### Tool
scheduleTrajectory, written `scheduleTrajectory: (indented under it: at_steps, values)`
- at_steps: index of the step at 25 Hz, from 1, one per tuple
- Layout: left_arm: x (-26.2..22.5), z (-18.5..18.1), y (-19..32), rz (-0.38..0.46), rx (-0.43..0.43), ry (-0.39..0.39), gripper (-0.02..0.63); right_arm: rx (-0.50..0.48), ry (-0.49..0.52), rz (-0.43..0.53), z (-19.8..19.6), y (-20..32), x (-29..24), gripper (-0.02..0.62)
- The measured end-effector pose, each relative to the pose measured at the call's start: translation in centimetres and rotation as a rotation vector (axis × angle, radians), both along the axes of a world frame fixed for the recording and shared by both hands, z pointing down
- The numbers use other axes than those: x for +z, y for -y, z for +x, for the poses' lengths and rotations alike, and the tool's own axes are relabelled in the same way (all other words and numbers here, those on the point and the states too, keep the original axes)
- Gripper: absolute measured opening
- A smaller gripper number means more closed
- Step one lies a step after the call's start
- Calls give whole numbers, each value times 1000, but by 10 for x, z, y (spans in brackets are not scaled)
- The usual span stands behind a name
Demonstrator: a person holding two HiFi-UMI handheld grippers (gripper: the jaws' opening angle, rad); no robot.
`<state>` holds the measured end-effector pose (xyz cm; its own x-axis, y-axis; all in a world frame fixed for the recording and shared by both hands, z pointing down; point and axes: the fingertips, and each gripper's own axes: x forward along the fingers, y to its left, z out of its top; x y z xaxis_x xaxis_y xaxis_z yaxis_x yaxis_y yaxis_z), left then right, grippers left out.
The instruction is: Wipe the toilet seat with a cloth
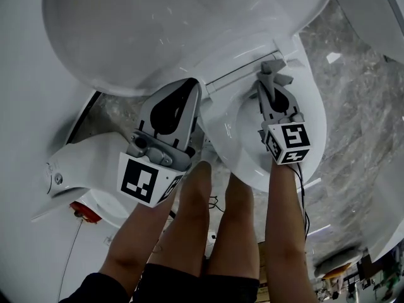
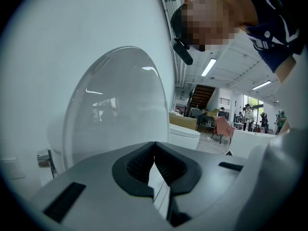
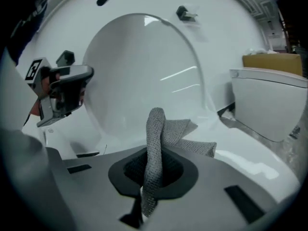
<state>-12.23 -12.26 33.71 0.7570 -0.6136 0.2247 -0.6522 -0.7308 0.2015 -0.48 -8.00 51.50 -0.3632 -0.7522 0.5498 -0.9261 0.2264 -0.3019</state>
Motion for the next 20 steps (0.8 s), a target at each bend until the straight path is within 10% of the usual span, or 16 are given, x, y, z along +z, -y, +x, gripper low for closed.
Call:
scheduleTrajectory:
  at_steps: [13,20]
  values:
    - [1,-5,0,3,-14,-2,20,-661,99,-49,-157,-94,-8,29]
    - [0,-8,-4,7,-12,-5,20,-500,76,-46,-129,-72,-1,29]
